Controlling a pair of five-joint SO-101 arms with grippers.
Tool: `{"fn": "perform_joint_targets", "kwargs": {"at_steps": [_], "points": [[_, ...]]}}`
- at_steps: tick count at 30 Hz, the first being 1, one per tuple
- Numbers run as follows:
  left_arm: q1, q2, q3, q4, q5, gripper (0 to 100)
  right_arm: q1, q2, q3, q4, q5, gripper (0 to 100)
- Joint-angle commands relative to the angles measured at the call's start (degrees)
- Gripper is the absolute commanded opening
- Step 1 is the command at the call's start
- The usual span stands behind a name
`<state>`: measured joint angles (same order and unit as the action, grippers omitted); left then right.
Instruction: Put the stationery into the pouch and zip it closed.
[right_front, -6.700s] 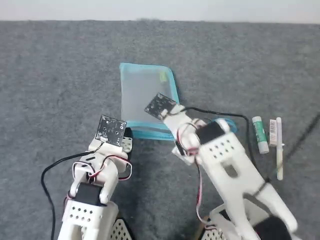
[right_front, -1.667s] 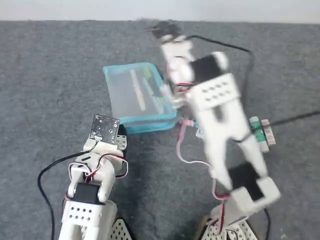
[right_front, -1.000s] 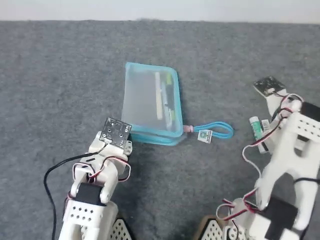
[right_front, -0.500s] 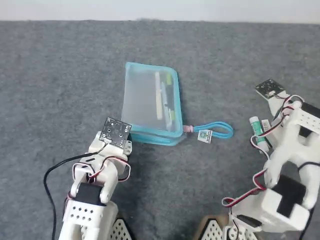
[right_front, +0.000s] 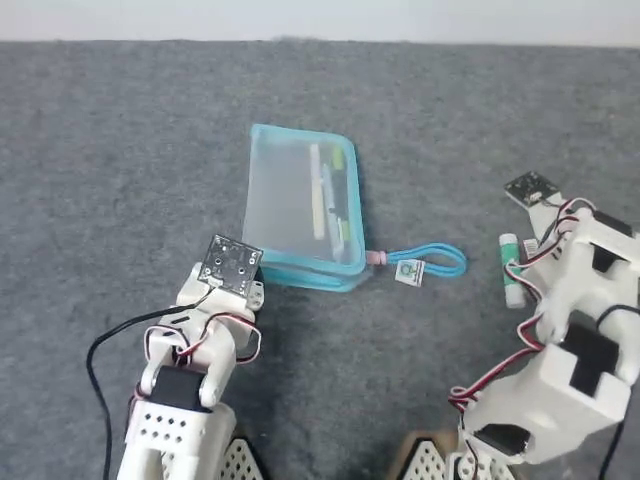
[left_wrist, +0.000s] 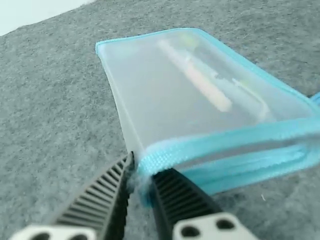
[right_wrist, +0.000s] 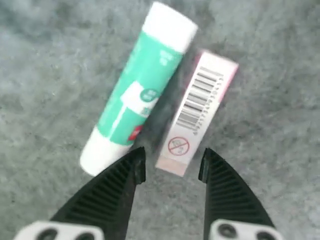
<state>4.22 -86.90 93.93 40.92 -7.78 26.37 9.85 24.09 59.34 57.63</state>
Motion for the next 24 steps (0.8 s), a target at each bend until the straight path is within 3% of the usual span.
{"fn": "perform_joint_targets", "kwargs": {"at_steps": [1, 7, 11, 14, 19, 24], "points": [[-0.53, 0.26, -1.45, -1.05, 1.14, 1, -0.22, 0.4, 0.0, -1.45, 0.79, 17.0], [-0.53, 0.26, -1.45, -1.05, 1.14, 1, -0.31, 2.59, 0.0, -7.6, -8.26, 16.5], [-0.53, 0.26, -1.45, -1.05, 1.14, 1, -0.22, 2.51, 0.0, -8.92, -13.54, 7.1], [-0.53, 0.26, -1.45, -1.05, 1.14, 1, -0.22, 2.07, 0.0, -8.84, -14.33, 0.6], [-0.53, 0.26, -1.45, -1.05, 1.14, 1, 0.57, -0.4, 0.0, -7.69, -14.51, 0.7], [0.53, 0.26, -1.45, -1.05, 1.14, 1, -0.31, -12.97, 0.0, 1.8, -14.68, 0.7]]}}
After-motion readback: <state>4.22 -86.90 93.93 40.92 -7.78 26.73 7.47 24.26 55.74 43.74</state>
